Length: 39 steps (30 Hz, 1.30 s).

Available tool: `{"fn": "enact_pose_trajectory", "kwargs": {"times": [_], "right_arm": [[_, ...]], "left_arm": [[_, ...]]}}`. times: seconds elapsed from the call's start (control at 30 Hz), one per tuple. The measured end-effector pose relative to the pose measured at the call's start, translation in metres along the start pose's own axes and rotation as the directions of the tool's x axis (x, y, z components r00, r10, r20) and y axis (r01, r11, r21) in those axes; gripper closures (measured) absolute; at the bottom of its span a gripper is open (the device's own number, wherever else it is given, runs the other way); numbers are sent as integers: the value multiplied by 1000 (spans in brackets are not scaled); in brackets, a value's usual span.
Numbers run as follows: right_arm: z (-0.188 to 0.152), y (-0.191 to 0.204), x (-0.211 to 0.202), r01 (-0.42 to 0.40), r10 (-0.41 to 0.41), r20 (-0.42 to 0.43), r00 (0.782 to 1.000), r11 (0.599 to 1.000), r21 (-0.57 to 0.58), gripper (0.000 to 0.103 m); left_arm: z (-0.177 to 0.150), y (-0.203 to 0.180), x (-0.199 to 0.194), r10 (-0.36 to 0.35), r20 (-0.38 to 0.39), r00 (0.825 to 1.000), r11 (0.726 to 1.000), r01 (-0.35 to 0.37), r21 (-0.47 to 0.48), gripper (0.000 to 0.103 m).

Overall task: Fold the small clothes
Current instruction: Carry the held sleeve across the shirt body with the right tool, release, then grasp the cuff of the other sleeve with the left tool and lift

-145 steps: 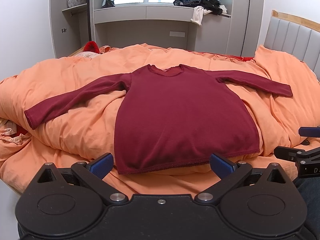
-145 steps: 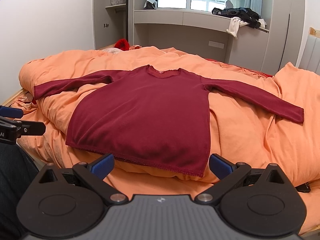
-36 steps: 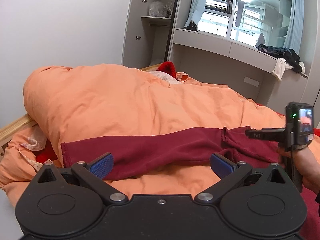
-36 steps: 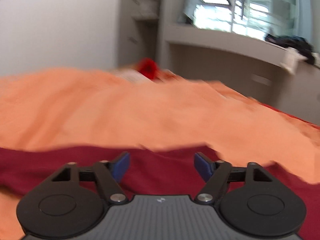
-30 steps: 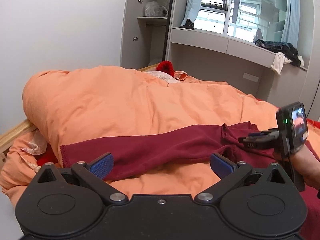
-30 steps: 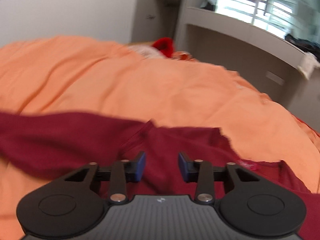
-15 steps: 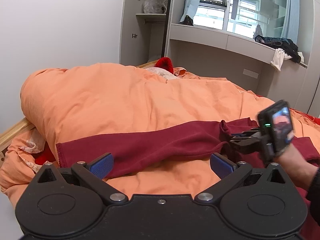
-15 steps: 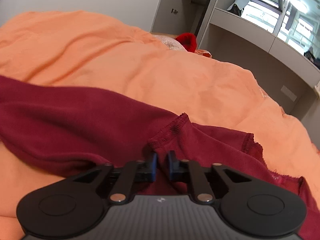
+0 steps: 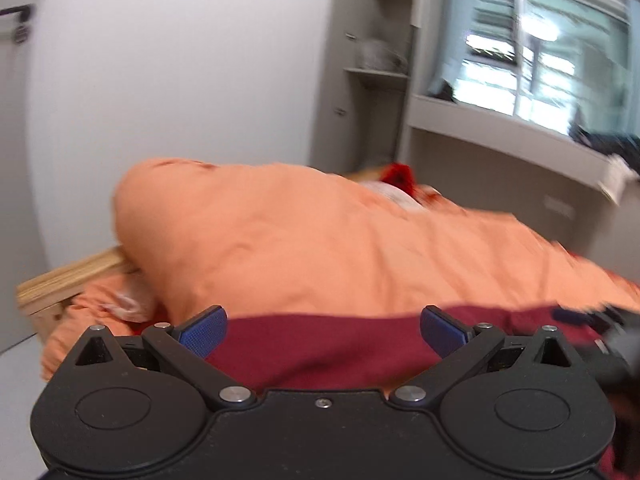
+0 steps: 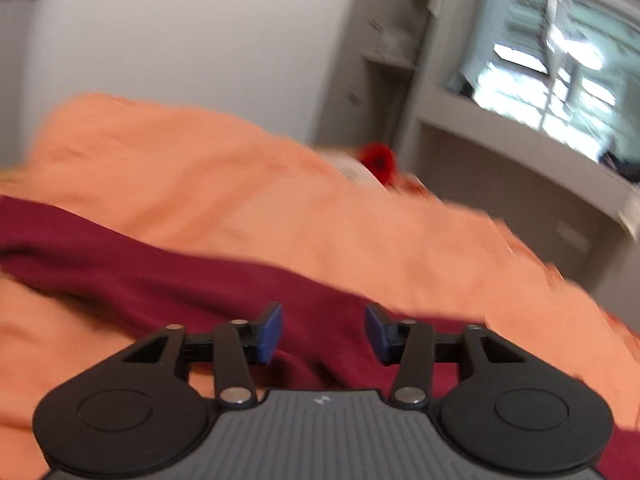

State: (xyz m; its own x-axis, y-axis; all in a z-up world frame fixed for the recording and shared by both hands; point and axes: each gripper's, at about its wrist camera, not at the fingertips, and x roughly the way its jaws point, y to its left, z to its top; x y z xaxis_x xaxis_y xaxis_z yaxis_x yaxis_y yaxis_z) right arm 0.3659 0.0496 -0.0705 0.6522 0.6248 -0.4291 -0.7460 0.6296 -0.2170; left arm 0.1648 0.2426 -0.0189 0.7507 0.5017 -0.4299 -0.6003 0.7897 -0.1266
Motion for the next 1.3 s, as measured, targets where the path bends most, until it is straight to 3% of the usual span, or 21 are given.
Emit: {"fn": "enact_pose_trajectory", "kwargs": {"times": [0.03,0.13,0.17,0.23,0.33,0.4,0.5,0.57,0.6,0.67,0.73,0.8,0.87,0.97,1.07,1.13,1.2,1.3], "right_arm": [[3,12,-9,-34,34,14,999,999,-13,24],[7,44,-27,-109,110,15,994,993,-33,20],[8,52,-34,-115,115,11,993,993,-35,20],[9,61,-51,-112,112,28,993,994,-15,19],[6,61,-89,-132,129,72,989,991,26,13],[-1,54,-118,-109,105,105,989,993,41,9],[-12,41,-153,-65,55,103,993,994,91,8],[-22,31,-172,-38,25,92,995,990,133,8],[-27,26,-182,-22,8,88,996,988,151,8],[-35,16,-199,18,-32,79,996,984,176,8],[-41,7,-212,58,-74,75,994,978,198,8],[-44,-1,-221,83,-102,73,992,972,219,8],[-46,-8,-227,98,-119,73,990,966,239,8],[-48,-13,-229,108,-130,72,989,962,252,8],[-52,-12,-228,108,-133,79,988,960,257,8],[-54,-10,-230,98,-126,90,988,960,261,8],[-55,-11,-232,100,-127,91,988,962,254,8],[-58,-14,-235,112,-138,88,987,961,252,8]], "left_arm": [[3,7,1,17,1,1000,1000,-17,-18,0],[9,30,3,52,-4,999,998,-52,-43,0],[10,39,6,45,-17,999,998,-45,-42,0],[7,59,13,-46,-67,997,997,42,-58,1],[-6,100,26,-279,-131,951,953,257,-162,0],[-14,127,34,-386,-97,918,903,353,-246,1],[-25,157,55,-492,-90,866,841,446,-306,1],[-36,165,69,-530,-70,845,812,481,-330,1],[-43,167,76,-528,-68,846,810,478,-339,2],[-55,168,96,-470,-116,875,838,400,-372,6],[-67,170,110,-439,-140,887,836,347,-424,8],[-73,171,119,-430,-145,891,825,322,-465,8],[-75,166,124,-450,-142,882,816,341,-467,8],[-73,151,128,-466,-134,875,823,372,-430,23],[-71,148,131,-434,-143,890,842,344,-415,40],[-71,151,129,-424,-132,896,839,334,-429,77],[-66,153,121,-425,-107,899,832,342,-437,97],[-48,147,98,-426,-38,904,834,377,-402,97]]}}
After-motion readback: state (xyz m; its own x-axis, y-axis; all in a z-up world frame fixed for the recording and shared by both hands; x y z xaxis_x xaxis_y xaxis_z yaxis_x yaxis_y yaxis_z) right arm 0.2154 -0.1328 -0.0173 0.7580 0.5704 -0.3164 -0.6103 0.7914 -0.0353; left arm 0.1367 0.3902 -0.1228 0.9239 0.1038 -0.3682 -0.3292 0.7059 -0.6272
